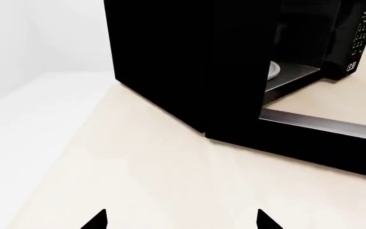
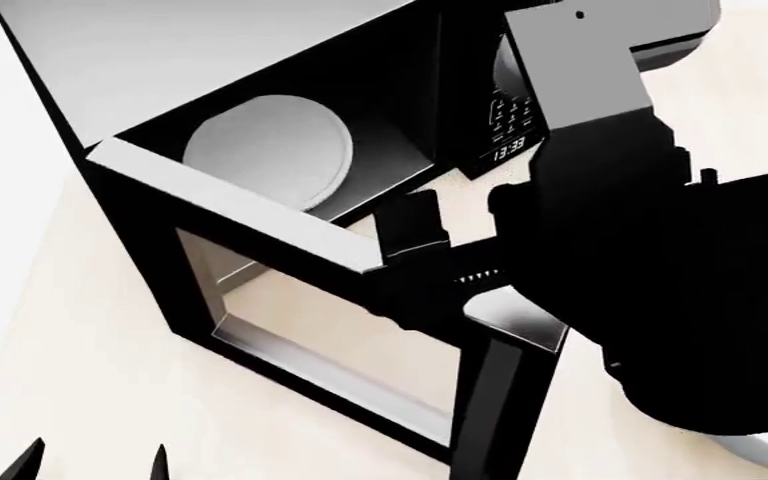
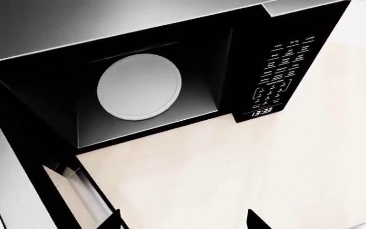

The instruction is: Open the microwave.

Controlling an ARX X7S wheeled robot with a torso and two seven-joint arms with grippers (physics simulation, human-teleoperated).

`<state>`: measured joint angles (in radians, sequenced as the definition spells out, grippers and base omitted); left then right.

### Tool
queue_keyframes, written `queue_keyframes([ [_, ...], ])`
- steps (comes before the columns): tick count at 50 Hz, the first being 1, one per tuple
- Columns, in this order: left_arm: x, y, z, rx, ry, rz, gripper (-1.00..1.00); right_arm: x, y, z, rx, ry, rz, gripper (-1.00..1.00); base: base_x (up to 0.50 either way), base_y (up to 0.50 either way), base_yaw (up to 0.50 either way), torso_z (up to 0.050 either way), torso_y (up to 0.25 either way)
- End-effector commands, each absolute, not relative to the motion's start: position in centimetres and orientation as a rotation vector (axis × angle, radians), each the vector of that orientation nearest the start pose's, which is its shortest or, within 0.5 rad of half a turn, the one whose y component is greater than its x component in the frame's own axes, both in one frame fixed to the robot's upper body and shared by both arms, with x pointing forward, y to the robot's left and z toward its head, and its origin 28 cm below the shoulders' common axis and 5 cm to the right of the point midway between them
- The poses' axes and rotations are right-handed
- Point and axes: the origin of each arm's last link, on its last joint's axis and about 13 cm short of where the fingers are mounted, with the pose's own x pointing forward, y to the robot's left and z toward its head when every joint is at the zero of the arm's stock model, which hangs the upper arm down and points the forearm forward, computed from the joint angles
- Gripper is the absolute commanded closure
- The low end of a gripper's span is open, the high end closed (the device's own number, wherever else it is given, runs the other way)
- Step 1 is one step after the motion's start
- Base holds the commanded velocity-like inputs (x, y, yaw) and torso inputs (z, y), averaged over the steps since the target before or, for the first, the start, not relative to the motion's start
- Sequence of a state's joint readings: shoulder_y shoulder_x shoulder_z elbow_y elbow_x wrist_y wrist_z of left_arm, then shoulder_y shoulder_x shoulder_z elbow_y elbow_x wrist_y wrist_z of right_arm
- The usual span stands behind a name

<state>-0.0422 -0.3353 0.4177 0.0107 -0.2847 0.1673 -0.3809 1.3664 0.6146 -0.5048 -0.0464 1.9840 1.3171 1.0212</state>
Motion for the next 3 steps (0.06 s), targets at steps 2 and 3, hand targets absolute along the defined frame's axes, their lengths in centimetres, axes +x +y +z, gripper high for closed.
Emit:
queue_keyframes([
  [2, 20.38, 20.48, 1.68, 0.014, -0.071, -0.018, -1.0, 24.31, -10.46, 30.27, -0.105, 0.504, 0.504, -1.0, 0.0, 0.0, 0.0, -0.005, -0.006],
  [3, 20.37, 20.49, 1.68, 0.014, -0.071, -0.018, -1.0, 24.24, -10.41, 30.18, -0.109, 0.505, 0.506, -1.0, 0.01, 0.0, 0.0, 0.0, 0.0],
])
